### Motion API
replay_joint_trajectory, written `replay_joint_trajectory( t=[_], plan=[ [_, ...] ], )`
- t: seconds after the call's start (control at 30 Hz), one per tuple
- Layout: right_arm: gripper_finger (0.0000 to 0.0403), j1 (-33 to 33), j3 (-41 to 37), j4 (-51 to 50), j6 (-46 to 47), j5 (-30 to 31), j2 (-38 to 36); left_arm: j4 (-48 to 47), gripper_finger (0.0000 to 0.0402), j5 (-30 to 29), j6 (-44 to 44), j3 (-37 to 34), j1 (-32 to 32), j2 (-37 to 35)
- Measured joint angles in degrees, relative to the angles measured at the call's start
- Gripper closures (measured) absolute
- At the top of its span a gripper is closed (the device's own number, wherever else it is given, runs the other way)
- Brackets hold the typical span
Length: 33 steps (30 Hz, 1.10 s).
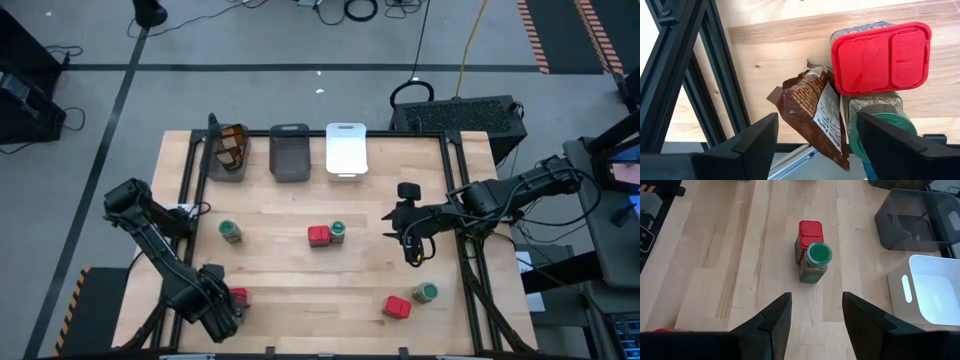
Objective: Sort spices by type
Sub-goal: Put the brown seasoning sachet into the left black bin
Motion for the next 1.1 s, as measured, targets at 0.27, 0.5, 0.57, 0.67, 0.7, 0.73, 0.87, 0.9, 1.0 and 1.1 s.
replay_joint_trajectory(
  t=[0.27, 0.5, 0.57, 0.67, 0.7, 0.73, 0.87, 0.9, 1.0, 1.1],
  plan=[
    [0.0243, 0.0, 0.0, 0.0, -0.9, 0.0, 0.0, -0.6, 0.0200, 1.3, 0.4, 0.0, 0.0, 0.1],
    [0.0243, 0.0, 0.0, 0.0, -2.4, 0.0, 0.0, -1.3, 0.0258, 1.8, 1.1, -0.1, 0.0, 0.2],
    [0.0243, 0.0, 0.0, 0.0, -2.6, 0.0, 0.0, -1.3, 0.0269, 1.2, 1.9, -0.1, 0.0, 0.2],
    [0.0243, 0.0, 0.0, 0.0, -2.8, 0.0, 0.0, -1.0, 0.0277, -0.1, 2.5, -0.1, 0.0, 0.2],
    [0.0243, 0.0, 0.0, 0.0, -2.8, 0.0, 0.0, -1.0, 0.0277, -0.2, 2.5, -0.1, 0.0, 0.2],
    [0.0243, 0.0, 0.0, 0.0, -2.8, 0.0, 0.0, -1.0, 0.0278, -0.2, 2.6, -0.1, 0.0, 0.2],
    [0.0243, 0.0, 0.0, 0.0, -2.8, 0.0, 0.0, -1.0, 0.0278, -0.3, 4.9, -0.1, 0.0, 0.2],
    [0.0243, 0.0, 0.0, 0.0, -2.8, 0.0, 0.0, -1.0, 0.0278, -0.3, 5.2, -0.1, 0.0, 0.2],
    [0.0243, 0.0, 0.0, 0.0, -2.8, 0.0, 0.0, -1.0, 0.0279, -0.5, 5.5, -0.1, 0.0, 0.2],
    [0.0243, 0.0, 0.0, 0.0, -2.8, 0.0, 0.0, -1.0, 0.0279, -0.5, 7.2, -0.1, -0.3, 0.2]
  ],
)
